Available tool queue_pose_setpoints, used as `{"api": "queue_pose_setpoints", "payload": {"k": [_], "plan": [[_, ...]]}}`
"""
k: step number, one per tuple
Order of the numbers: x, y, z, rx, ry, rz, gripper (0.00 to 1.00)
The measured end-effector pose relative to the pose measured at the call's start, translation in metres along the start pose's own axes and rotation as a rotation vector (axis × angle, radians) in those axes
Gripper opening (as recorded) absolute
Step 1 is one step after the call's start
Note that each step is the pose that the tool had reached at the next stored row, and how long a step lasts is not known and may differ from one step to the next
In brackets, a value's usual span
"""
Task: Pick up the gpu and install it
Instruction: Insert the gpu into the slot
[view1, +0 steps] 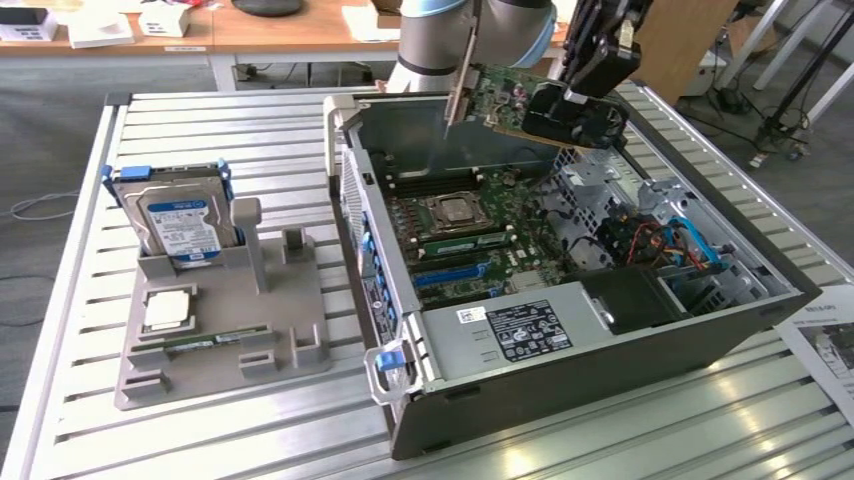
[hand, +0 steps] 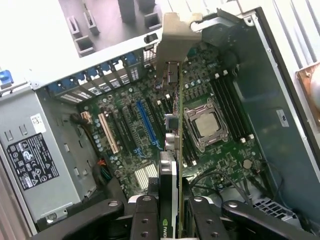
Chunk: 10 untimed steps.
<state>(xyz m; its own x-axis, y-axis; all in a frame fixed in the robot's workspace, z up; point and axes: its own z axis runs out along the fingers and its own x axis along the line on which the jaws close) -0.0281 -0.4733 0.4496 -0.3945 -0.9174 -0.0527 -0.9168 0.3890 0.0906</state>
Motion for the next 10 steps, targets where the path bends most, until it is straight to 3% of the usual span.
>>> {"api": "queue_pose_setpoints", "payload": {"k": [10], "plan": [[0.0,0.0,0.0001,0.0055,0.0049,-0.155,0.27]]}}
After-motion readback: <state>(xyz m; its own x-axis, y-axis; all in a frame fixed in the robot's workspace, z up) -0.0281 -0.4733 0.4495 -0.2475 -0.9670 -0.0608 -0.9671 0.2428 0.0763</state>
